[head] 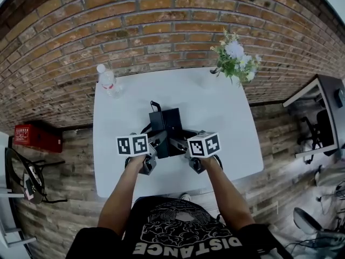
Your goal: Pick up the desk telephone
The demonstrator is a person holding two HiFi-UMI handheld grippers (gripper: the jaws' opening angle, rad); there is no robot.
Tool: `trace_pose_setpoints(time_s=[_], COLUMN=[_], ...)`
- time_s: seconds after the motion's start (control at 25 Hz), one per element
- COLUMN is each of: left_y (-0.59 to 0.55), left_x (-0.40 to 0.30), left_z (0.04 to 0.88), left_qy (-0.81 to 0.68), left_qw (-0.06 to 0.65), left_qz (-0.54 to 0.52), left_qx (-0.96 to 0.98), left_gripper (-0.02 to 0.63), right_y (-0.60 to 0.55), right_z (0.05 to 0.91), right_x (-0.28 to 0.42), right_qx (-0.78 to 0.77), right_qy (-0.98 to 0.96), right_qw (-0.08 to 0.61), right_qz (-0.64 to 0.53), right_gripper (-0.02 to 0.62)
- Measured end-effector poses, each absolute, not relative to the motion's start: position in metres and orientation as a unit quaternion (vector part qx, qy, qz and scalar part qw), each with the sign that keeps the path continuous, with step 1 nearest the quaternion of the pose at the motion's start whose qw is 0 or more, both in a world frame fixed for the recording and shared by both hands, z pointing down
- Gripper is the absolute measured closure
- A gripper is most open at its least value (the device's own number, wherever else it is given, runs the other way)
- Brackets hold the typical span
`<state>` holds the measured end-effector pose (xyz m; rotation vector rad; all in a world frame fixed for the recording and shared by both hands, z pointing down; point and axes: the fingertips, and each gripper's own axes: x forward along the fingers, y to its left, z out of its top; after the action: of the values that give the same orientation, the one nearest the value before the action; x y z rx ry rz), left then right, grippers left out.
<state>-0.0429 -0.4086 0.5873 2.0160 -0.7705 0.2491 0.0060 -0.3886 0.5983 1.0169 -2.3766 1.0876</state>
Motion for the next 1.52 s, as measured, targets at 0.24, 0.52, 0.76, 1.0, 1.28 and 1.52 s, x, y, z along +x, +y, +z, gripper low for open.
trace_pose_setpoints(time_s=[0.24,0.52,0.76,1.0,1.28,1.52], left_y=[-0.405,-0.401,-0.397,-0.389,-0.374,-0.36], left_x=[-0.04,-0.041,-0.042,-0.04,-0.038,-0.031], left_z=[0.573,0.54,0.502,0.457,0.413,0.378], left_qy=[-0.322,-0.339,-0.353,-0.361,-0.371,-0.376], left_qw=[0.437,0.405,0.367,0.316,0.276,0.235], left_qz=[0.103,0.078,0.056,0.038,0.015,0.004], left_qx=[0.834,0.845,0.859,0.876,0.887,0.896], left_gripper=[0.405,0.405,0.405,0.405,0.405,0.405], right_y=[-0.385,-0.383,-0.381,-0.375,-0.363,-0.351], right_z=[0.588,0.553,0.518,0.477,0.434,0.401], right_x=[0.008,0.008,0.007,0.009,0.012,0.018], right_qx=[0.372,0.378,0.378,0.38,0.382,0.381], right_qy=[-0.84,-0.856,-0.87,-0.884,-0.897,-0.906], right_qw=[0.171,0.149,0.124,0.107,0.086,0.071], right_qz=[0.357,0.32,0.29,0.25,0.207,0.172], right_gripper=[0.341,0.342,0.342,0.342,0.342,0.342])
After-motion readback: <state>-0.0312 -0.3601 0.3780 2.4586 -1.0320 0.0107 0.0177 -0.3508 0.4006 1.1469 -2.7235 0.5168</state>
